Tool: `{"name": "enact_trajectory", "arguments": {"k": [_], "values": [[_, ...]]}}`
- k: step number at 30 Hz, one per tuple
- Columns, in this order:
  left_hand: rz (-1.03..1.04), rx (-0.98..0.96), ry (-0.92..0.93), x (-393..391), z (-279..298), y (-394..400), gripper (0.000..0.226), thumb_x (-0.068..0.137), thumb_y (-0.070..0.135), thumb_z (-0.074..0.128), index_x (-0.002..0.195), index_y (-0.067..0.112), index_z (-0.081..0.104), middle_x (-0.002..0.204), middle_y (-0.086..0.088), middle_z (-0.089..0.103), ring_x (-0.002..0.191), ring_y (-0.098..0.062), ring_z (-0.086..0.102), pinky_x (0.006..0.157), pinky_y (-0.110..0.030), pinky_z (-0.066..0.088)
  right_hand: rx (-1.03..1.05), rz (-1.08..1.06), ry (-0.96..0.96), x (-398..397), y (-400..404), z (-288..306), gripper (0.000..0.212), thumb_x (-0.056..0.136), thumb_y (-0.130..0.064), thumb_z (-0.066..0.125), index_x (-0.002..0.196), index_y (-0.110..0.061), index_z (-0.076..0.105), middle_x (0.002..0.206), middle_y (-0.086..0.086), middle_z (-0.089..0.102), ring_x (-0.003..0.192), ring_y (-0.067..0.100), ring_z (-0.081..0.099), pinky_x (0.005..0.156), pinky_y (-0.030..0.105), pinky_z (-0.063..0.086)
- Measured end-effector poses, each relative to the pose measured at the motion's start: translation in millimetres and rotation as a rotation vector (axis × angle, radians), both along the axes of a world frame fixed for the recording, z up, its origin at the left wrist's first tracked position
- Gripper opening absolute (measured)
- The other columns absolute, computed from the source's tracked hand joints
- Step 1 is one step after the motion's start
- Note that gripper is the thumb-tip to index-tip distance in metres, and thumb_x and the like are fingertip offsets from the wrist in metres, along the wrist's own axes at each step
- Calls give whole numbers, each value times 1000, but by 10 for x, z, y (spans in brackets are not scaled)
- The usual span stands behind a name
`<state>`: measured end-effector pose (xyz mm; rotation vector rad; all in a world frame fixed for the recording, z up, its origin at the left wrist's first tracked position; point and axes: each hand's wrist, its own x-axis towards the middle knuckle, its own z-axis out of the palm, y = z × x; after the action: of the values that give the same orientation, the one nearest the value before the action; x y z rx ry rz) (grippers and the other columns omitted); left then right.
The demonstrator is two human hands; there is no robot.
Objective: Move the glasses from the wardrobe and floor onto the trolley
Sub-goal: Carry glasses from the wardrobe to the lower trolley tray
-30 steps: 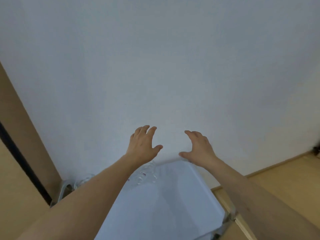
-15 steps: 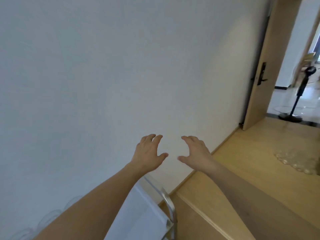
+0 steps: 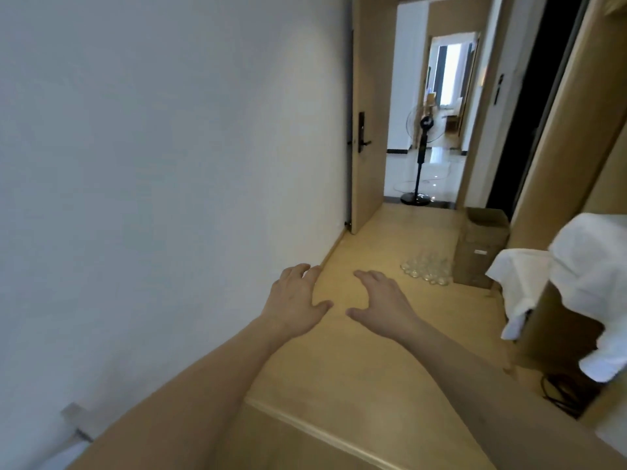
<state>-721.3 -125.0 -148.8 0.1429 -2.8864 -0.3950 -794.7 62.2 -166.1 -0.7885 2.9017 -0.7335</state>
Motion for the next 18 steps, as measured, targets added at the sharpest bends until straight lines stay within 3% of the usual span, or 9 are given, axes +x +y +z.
{"name": "enact_trajectory", "arguments": {"k": [18], "values": [[-482,-45,-60,-2428,-308,1032,75,92,50,64,154,22,33,156,-10,36,144,-29,30,115,-44,34,28,-477,-18,-1491,1164,-324,83,85,-57,70,154,-30,32,157,0,39,140,28,40,111,46,43]]}}
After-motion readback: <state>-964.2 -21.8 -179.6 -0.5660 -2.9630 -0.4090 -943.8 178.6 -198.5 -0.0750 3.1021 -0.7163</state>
